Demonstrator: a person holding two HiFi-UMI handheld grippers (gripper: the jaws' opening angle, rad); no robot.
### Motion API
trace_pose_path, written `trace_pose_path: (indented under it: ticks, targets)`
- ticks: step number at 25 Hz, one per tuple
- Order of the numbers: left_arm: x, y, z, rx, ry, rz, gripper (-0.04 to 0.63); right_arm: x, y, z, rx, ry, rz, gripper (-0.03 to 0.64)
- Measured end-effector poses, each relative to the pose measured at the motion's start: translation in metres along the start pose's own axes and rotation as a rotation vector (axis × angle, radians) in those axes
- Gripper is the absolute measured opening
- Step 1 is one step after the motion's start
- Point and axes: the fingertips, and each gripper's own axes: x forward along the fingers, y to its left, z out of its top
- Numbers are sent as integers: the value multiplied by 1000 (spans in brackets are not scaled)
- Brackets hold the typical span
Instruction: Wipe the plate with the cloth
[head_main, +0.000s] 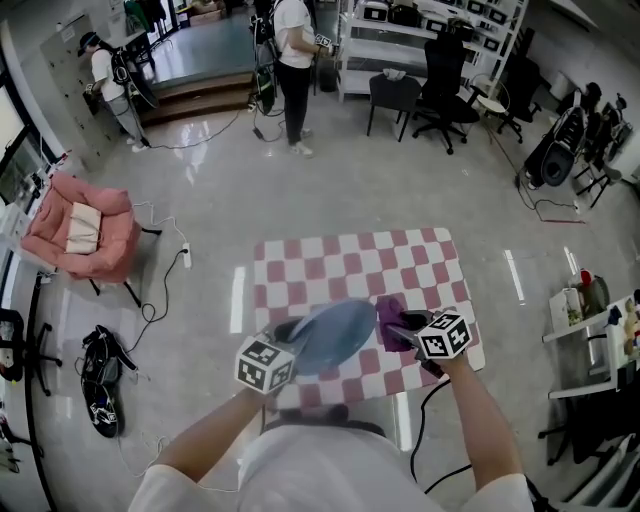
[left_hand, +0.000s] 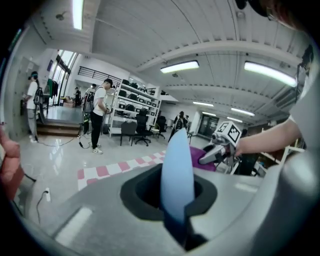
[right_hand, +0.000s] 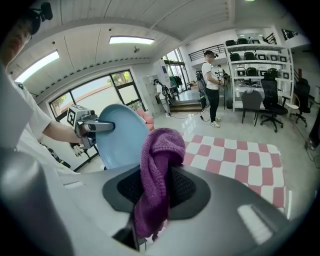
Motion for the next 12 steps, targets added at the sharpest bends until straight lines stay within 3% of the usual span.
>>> trace_pose_path:
  ticks: [12]
  targets:
    - [-3, 13, 5, -267, -22, -65, 37, -11, 10, 10, -61, -107, -153, 114]
